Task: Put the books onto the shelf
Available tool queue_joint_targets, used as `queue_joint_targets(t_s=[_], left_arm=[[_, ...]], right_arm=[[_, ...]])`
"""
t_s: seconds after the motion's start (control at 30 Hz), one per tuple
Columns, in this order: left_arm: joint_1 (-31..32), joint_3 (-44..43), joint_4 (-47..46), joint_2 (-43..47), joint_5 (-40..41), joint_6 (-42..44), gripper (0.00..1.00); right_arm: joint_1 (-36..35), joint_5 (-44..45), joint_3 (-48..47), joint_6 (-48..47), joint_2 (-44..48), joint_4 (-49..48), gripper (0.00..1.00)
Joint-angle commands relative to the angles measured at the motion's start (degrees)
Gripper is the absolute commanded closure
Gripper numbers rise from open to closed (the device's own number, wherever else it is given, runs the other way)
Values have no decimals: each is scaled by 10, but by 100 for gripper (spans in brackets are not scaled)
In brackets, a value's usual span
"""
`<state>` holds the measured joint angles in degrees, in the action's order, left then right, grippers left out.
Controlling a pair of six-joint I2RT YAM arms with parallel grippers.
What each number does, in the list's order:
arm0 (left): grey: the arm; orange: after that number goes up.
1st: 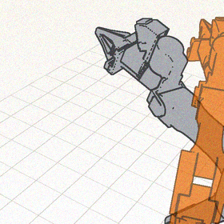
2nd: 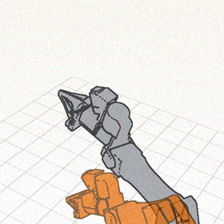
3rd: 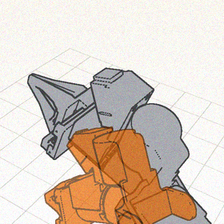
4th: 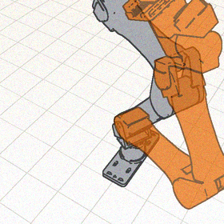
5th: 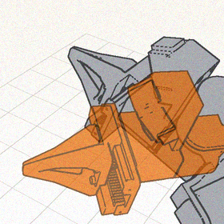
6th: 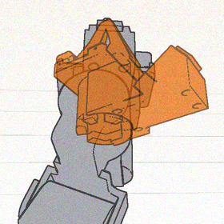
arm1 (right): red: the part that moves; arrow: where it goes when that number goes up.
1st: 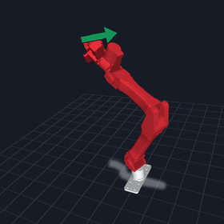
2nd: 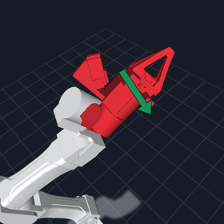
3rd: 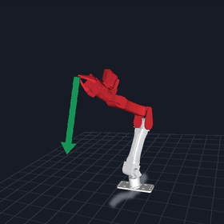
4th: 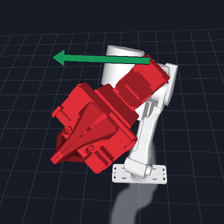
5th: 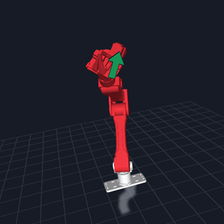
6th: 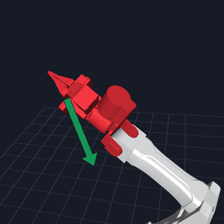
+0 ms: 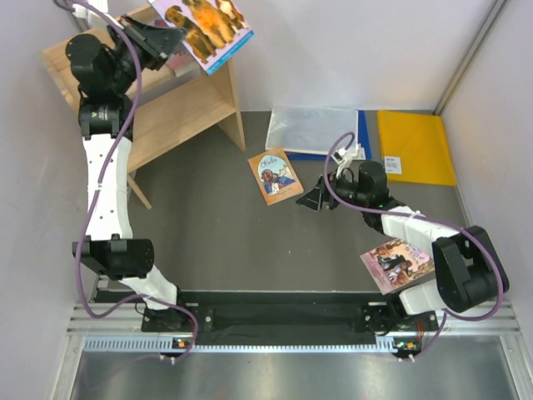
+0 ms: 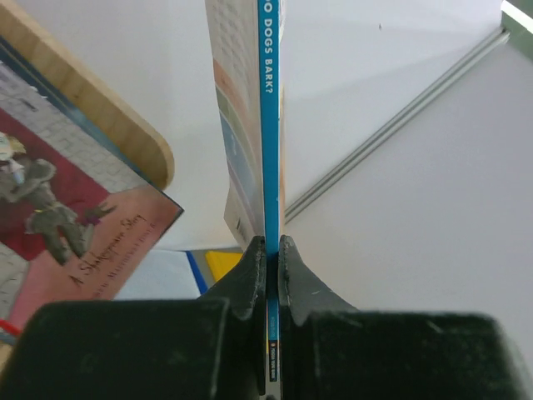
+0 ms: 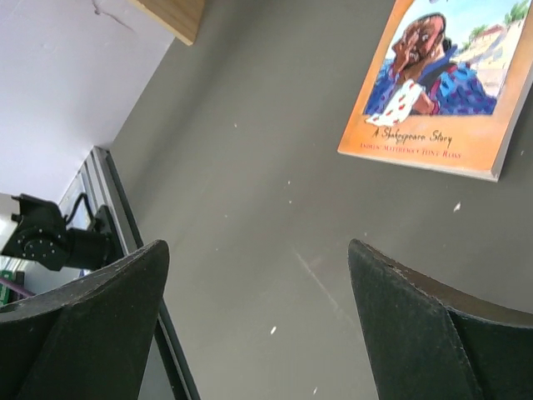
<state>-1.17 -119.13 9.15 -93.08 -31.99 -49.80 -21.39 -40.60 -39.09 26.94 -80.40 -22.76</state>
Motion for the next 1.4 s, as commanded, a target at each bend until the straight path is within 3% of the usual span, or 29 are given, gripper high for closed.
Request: queue_joint_targets(t_s=[0.0, 0.27, 0.73, 1.27, 1.37], left_arm=[[-57, -32, -124, -27, -61, -157, 100], [-103, -49, -202, -89, -124, -277, 100], [-156, 29, -169, -58, -116, -276, 100], [-171, -10, -119, -105, -192, -277, 100], [-172, -10, -116, -105, -188, -271, 91]], right_arm=[[-8, -5, 8, -14, -5, -29, 13], [-14, -4, 15, -15, -7, -29, 13], [-17, -4, 20, -13, -14, -33, 13], [-23, -4, 23, 2, -25, -54, 13], [-26, -4, 22, 6, -25, -54, 13]])
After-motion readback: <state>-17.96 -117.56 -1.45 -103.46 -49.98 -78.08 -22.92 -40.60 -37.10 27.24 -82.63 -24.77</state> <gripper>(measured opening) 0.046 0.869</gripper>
